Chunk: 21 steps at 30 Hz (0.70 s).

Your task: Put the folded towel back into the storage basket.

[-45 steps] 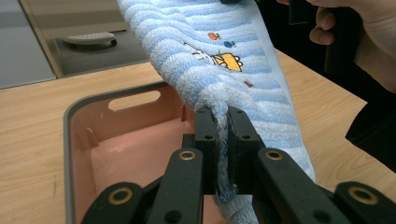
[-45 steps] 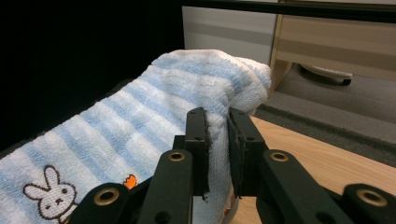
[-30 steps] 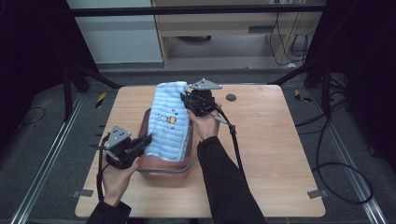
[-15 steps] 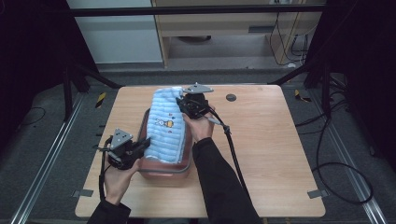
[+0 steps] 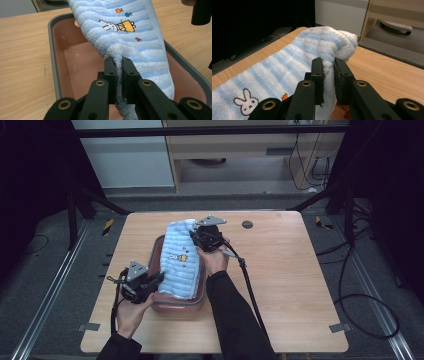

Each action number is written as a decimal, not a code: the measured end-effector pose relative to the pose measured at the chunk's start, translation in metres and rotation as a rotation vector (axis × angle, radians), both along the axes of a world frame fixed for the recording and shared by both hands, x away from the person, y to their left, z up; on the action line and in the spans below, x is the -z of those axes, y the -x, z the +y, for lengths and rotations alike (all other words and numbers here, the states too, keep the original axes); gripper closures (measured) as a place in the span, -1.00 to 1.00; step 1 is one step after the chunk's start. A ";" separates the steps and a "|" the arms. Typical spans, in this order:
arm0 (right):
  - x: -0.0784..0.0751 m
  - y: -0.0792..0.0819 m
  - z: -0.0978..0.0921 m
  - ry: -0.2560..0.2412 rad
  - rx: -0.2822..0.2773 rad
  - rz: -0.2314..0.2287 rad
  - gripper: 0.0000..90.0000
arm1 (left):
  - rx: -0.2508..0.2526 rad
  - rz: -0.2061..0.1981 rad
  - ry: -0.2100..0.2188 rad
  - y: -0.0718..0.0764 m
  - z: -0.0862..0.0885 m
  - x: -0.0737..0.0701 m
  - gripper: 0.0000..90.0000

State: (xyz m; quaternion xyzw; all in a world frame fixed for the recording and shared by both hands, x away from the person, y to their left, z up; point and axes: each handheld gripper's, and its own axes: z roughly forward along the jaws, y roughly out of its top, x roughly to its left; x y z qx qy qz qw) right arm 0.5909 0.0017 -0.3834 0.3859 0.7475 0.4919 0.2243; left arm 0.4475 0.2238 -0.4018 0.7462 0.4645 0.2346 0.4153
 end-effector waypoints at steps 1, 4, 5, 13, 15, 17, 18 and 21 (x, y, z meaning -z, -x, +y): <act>0.002 0.000 0.000 0.004 -0.001 0.002 0.77 | -0.002 0.003 -0.001 0.000 0.000 0.002 0.87; 0.007 0.000 0.001 0.012 -0.004 0.010 0.76 | 0.004 0.012 -0.017 0.001 -0.002 0.006 0.87; 0.009 0.000 0.001 0.015 -0.005 0.014 0.76 | 0.005 0.013 -0.019 0.002 -0.003 0.008 0.87; 0.023 0.000 0.004 0.030 -0.011 0.038 0.76 | 0.005 0.043 -0.037 0.003 -0.003 0.016 0.87; 0.027 0.000 0.005 0.033 -0.012 0.042 0.76 | 0.005 0.047 -0.041 0.003 -0.003 0.018 0.87; 0.030 -0.001 0.006 0.036 -0.011 0.049 0.76 | 0.000 0.050 -0.042 0.003 -0.003 0.019 0.87; 0.031 -0.001 0.007 0.034 -0.011 0.053 0.76 | 0.002 0.053 -0.048 0.003 -0.003 0.020 0.87; 0.036 -0.001 0.008 0.038 -0.013 0.060 0.76 | 0.000 0.068 -0.051 0.001 -0.004 0.024 0.87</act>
